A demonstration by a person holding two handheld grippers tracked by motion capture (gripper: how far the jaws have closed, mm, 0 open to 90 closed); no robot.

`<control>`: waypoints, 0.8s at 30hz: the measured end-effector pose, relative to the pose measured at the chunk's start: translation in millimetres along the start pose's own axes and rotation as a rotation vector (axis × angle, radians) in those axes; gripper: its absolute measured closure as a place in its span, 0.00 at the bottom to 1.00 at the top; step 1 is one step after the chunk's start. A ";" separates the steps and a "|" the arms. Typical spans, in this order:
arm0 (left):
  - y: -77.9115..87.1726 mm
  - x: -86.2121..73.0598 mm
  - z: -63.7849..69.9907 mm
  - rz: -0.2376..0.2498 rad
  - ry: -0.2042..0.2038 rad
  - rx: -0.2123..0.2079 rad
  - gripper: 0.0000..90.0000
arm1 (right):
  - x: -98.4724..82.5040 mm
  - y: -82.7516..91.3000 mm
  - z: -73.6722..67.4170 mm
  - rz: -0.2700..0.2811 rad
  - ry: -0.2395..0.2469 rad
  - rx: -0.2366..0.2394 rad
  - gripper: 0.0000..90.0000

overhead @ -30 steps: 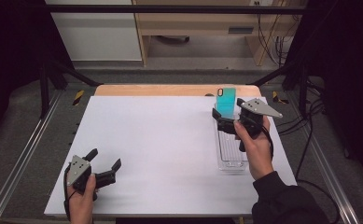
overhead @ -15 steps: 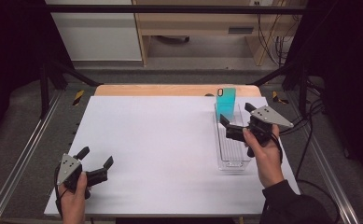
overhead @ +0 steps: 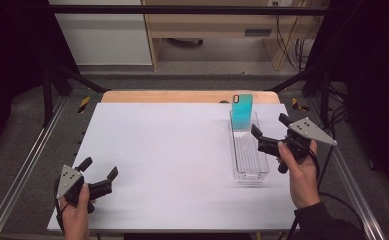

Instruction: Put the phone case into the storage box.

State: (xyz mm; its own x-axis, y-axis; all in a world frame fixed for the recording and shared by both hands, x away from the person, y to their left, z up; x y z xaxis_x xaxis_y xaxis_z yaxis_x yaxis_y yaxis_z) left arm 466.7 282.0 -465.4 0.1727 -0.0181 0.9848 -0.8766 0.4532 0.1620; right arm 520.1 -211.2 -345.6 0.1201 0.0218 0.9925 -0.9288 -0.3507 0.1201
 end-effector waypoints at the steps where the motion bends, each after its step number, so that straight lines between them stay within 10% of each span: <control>1: -0.1 0.0 0.1 0.000 -0.001 -0.001 0.02 | -0.9 1.4 0.5 -0.004 -0.003 -0.002 0.04; 24: 5.2 2.4 -5.4 0.014 0.010 0.005 0.02 | -13.6 42.1 38.5 0.007 -0.017 -0.037 0.04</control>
State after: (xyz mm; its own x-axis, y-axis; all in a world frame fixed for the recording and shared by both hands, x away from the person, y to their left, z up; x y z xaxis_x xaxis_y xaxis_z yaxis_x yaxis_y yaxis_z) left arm 465.0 289.1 -462.6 0.1647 -0.0027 0.9863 -0.8810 0.4492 0.1484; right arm 492.9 -262.2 -354.9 0.1188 0.0035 0.9929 -0.9421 -0.3156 0.1138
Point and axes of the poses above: each handheld gripper's, and its own axes: y roughly backward along the jaws, x roughly out of its top, z roughly to its right, the point moved 7 cm from there along -y, roughly forward along the jaws, and after that the axes turned 4 degrees about -x, right-handed, at the moved point
